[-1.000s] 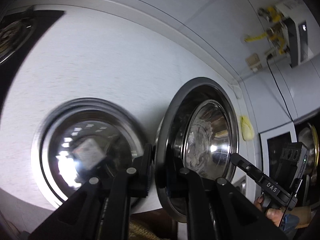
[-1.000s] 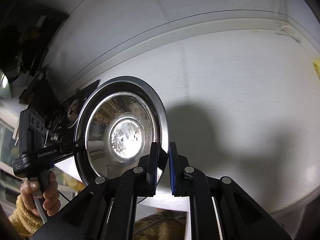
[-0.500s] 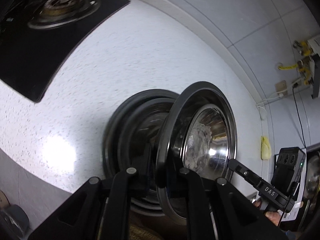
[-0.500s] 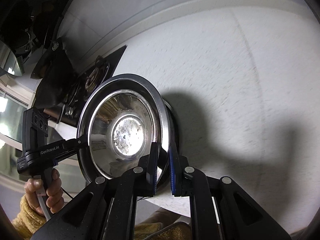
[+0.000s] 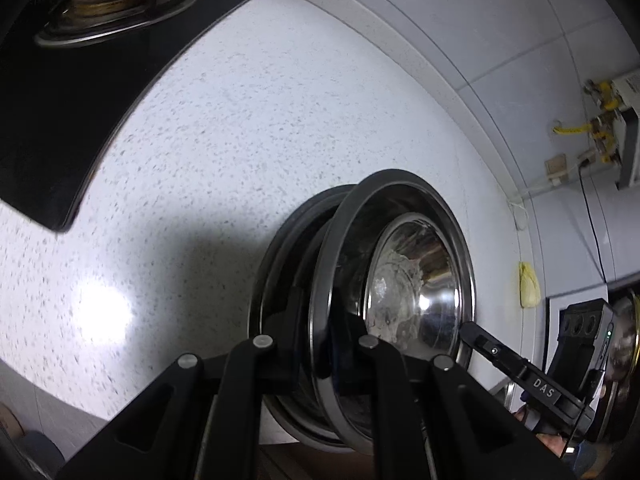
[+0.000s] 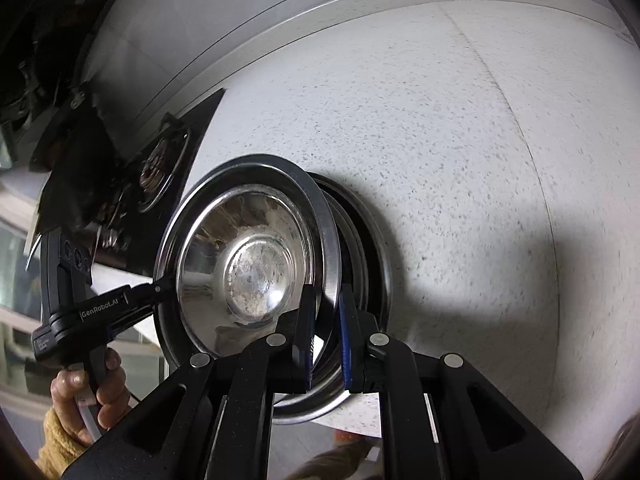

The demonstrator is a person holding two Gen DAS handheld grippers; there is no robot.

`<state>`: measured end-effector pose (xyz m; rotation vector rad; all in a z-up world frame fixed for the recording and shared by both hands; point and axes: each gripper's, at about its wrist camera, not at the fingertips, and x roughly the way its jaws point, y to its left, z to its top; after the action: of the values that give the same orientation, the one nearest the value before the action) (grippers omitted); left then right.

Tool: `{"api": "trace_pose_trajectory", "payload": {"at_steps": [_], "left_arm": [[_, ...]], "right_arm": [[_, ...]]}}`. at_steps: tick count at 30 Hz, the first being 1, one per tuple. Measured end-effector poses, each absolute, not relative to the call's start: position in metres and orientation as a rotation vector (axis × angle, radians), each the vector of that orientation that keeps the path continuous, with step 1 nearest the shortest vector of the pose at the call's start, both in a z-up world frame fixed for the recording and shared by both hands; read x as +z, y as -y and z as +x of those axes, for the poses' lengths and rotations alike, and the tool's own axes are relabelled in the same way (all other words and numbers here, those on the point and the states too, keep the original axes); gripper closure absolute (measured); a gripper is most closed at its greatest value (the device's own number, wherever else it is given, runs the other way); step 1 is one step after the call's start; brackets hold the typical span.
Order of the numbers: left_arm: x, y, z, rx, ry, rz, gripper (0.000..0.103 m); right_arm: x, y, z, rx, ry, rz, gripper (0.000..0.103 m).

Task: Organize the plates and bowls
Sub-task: 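Lift the nested bowls with both grippers and carry them over the plate stack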

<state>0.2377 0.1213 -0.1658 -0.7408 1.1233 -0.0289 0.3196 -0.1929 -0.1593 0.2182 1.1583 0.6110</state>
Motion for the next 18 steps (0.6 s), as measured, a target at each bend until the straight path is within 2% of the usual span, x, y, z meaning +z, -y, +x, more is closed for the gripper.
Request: {"api": "trace_pose_trajectory", "payload": {"at_steps": [12, 18], "left_arm": [[-0.166, -0.116, 0.241, -0.070, -1.128, -0.715, 0.093], [-0.170, -0.111, 0.240, -0.038, -1.128, -0.707, 0.093]], "right_arm": [[-0.133, 0.191, 0.303, 0.488, -1.060, 0.240, 0.093], [-0.147, 0.191, 0.305, 0.505, -1.087, 0.243, 0.093]]}}
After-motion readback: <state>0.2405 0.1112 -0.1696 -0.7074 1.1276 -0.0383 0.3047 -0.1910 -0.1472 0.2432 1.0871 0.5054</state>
